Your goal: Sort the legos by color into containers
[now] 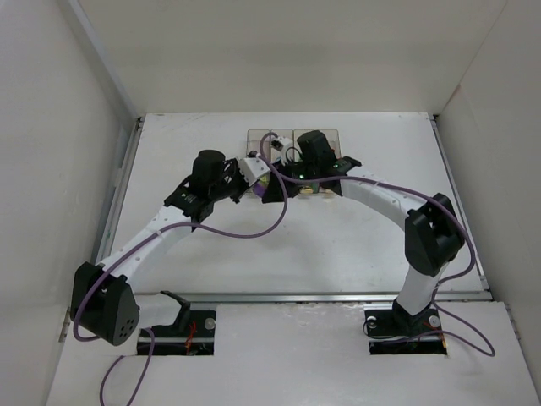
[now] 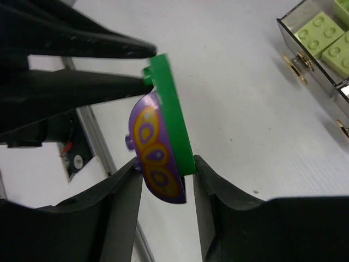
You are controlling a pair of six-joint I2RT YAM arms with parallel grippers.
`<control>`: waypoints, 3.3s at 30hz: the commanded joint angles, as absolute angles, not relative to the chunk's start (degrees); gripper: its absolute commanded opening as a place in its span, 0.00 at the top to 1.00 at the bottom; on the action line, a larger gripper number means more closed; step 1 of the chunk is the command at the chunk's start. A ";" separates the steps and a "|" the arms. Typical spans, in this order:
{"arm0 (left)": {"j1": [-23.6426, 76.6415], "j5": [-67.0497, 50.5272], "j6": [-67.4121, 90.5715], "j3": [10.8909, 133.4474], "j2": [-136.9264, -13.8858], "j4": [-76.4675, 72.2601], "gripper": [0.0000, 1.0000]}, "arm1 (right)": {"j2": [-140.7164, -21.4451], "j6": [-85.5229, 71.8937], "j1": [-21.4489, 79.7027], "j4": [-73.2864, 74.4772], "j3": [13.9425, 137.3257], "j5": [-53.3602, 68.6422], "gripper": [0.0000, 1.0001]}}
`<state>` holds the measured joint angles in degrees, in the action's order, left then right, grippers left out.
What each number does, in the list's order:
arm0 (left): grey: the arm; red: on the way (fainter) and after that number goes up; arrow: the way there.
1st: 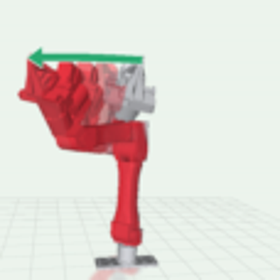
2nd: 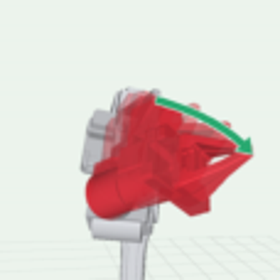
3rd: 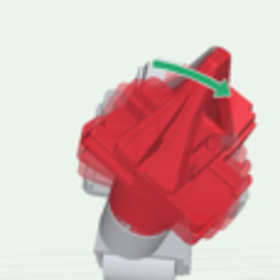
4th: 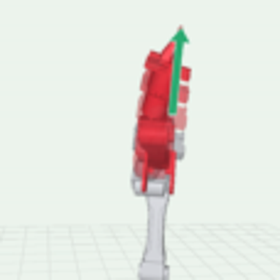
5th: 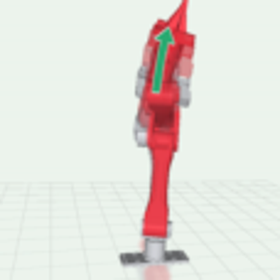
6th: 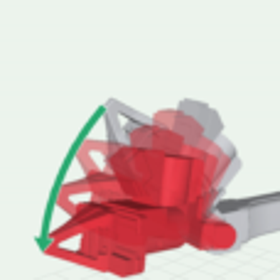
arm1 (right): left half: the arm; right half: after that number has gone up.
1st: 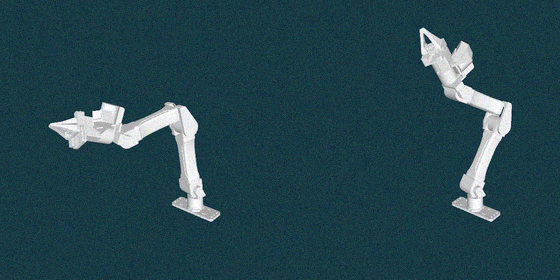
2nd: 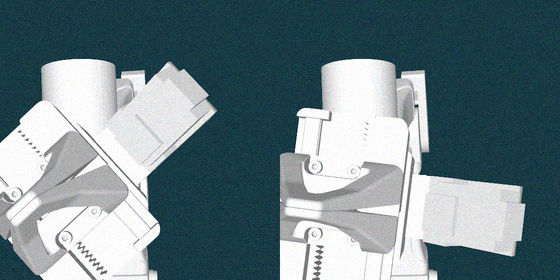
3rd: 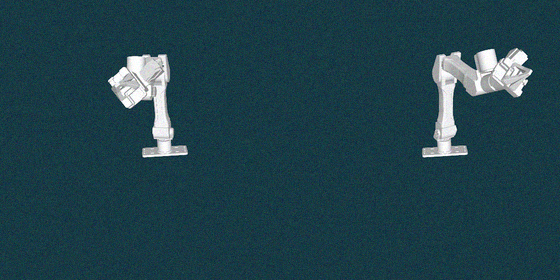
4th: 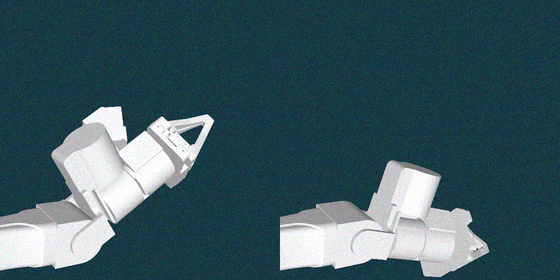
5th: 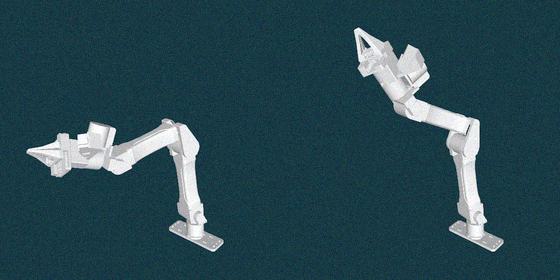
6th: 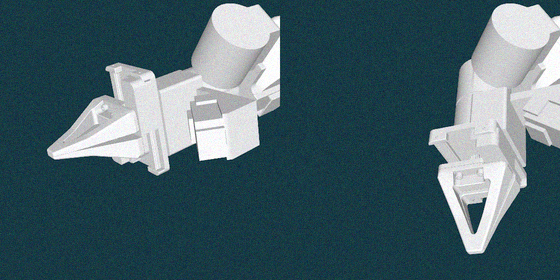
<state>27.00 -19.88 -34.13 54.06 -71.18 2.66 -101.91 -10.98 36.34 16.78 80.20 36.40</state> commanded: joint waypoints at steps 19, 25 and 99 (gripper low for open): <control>25.75 -18.70 -35.96 54.40 -70.58 1.75 1.00 | -102.92 -16.00 32.34 22.68 84.63 44.65 1.00; 25.75 -27.42 -32.26 55.20 -70.05 7.55 1.00 | -101.26 -9.59 32.34 24.51 84.11 41.85 1.00; 52.54 -28.84 -22.24 63.52 -87.16 37.34 0.23 | -58.10 -58.17 44.21 46.48 58.70 -27.85 0.00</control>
<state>47.51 -31.09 -27.05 58.57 -82.26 32.01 -59.53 -54.87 43.33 43.51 58.33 -25.08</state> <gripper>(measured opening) 0.783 0.998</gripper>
